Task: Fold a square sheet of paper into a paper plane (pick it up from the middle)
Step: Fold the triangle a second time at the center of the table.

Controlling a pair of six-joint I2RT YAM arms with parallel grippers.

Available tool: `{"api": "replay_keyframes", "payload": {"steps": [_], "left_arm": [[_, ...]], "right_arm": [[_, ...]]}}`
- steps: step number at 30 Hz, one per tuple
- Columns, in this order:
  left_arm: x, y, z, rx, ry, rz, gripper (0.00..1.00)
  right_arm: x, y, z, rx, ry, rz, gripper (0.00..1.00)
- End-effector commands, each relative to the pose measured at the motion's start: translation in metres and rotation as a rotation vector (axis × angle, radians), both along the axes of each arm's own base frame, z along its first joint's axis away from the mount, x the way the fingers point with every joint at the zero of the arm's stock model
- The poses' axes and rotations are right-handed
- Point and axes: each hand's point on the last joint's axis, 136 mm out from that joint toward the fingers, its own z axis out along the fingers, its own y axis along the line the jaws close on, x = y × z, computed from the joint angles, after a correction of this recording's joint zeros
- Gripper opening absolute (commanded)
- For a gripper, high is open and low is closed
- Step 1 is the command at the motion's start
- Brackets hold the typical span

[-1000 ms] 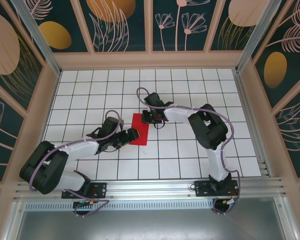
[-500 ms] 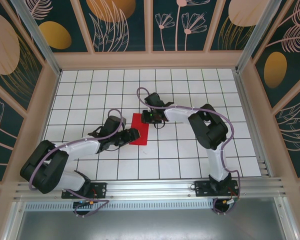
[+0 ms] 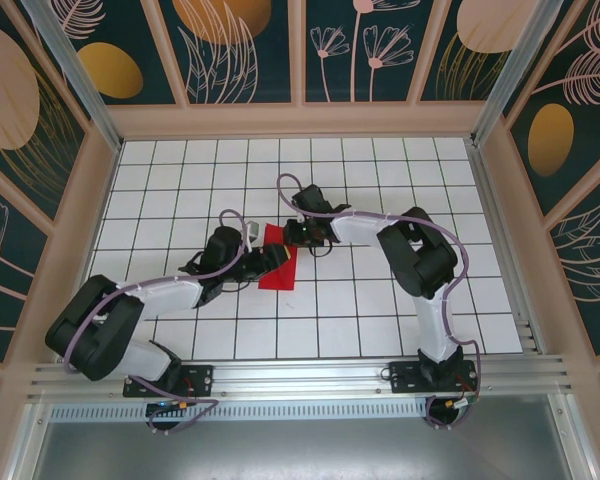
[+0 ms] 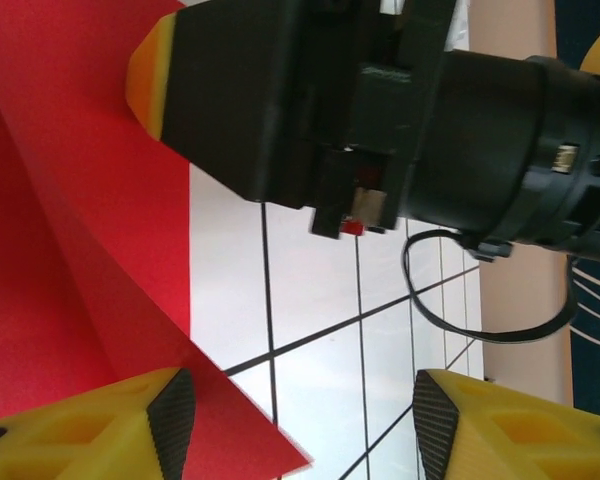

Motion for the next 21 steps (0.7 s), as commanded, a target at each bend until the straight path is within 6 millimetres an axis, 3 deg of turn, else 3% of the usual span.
{"api": "replay_keyframes", "payload": {"steps": [1,13,21], "left_arm": [[0.008,-0.006,0.001,-0.02,-0.011,0.004,0.58],[0.02,0.006,-0.024,0.061,0.022,0.101,0.35],[0.02,0.01,-0.032,0.088,0.039,0.117,0.27]], "right_arm": [[-0.017,-0.012,-0.025,-0.02,0.088,0.003,0.26],[-0.018,-0.001,0.05,0.216,0.034,0.137,0.26],[-0.053,-0.016,0.049,0.241,0.07,0.171,0.27]]}}
